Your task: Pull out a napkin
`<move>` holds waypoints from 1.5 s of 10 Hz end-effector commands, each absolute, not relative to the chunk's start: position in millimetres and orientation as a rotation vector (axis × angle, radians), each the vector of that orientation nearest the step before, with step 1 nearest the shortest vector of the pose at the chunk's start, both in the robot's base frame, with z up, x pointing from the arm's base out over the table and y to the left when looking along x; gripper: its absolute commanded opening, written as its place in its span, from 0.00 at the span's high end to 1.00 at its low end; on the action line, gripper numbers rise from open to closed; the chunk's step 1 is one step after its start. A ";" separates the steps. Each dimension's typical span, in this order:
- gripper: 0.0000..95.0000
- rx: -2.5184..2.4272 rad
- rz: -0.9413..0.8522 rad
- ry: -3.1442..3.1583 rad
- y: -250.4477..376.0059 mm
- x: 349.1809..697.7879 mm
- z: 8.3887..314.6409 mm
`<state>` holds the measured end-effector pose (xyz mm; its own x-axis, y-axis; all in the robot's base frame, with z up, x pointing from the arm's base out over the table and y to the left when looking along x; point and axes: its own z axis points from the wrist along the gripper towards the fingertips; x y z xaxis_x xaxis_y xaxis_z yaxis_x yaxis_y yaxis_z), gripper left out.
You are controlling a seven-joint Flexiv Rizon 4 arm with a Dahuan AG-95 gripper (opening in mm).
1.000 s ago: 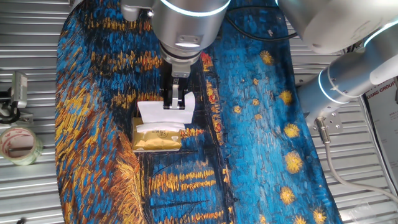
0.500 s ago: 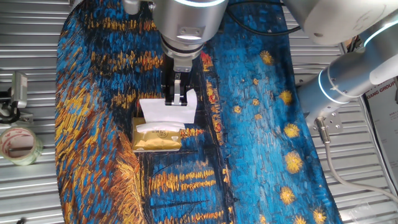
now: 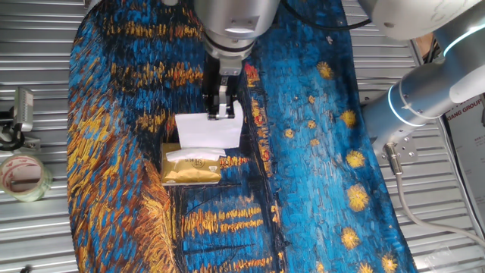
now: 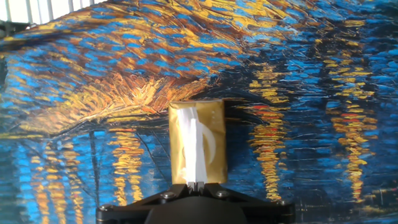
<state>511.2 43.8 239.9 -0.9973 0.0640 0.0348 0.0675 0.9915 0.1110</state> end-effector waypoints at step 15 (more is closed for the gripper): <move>1.00 -0.007 -0.099 -3.168 11.0 501.6 223.6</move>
